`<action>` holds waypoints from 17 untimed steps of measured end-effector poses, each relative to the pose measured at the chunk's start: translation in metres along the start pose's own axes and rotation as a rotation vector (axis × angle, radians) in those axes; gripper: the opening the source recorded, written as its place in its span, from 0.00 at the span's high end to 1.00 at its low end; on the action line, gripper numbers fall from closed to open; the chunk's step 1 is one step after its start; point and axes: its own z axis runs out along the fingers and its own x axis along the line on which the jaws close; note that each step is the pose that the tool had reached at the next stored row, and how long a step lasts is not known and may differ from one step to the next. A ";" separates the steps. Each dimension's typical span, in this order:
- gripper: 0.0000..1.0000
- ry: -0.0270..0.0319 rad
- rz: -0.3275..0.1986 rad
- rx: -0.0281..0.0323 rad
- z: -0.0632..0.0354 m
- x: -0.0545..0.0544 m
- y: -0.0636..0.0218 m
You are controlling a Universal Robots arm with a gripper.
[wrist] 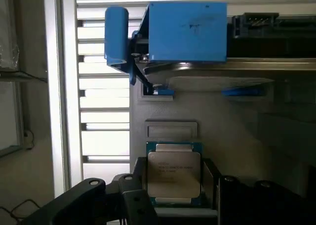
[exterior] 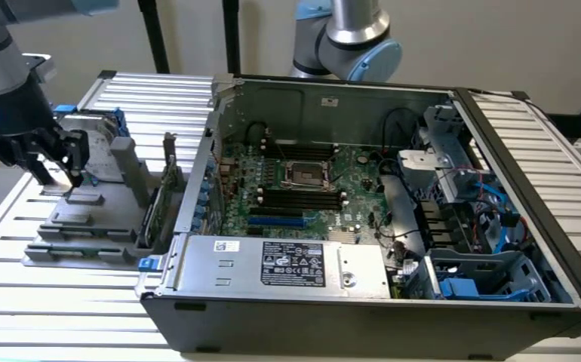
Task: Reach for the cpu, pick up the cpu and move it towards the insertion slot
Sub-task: 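Pick up the cpu and move it towards the insertion slot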
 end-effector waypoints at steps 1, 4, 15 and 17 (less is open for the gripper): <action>0.46 0.0004 0.000 0.0000 -0.0045 0.000 0.0000; 0.46 0.0019 0.000 0.0000 -0.0184 -0.001 -0.0001; 0.46 0.0144 0.000 0.0001 -0.0685 -0.029 0.0010; 0.46 0.0181 0.000 -0.0002 -0.0777 -0.038 0.0013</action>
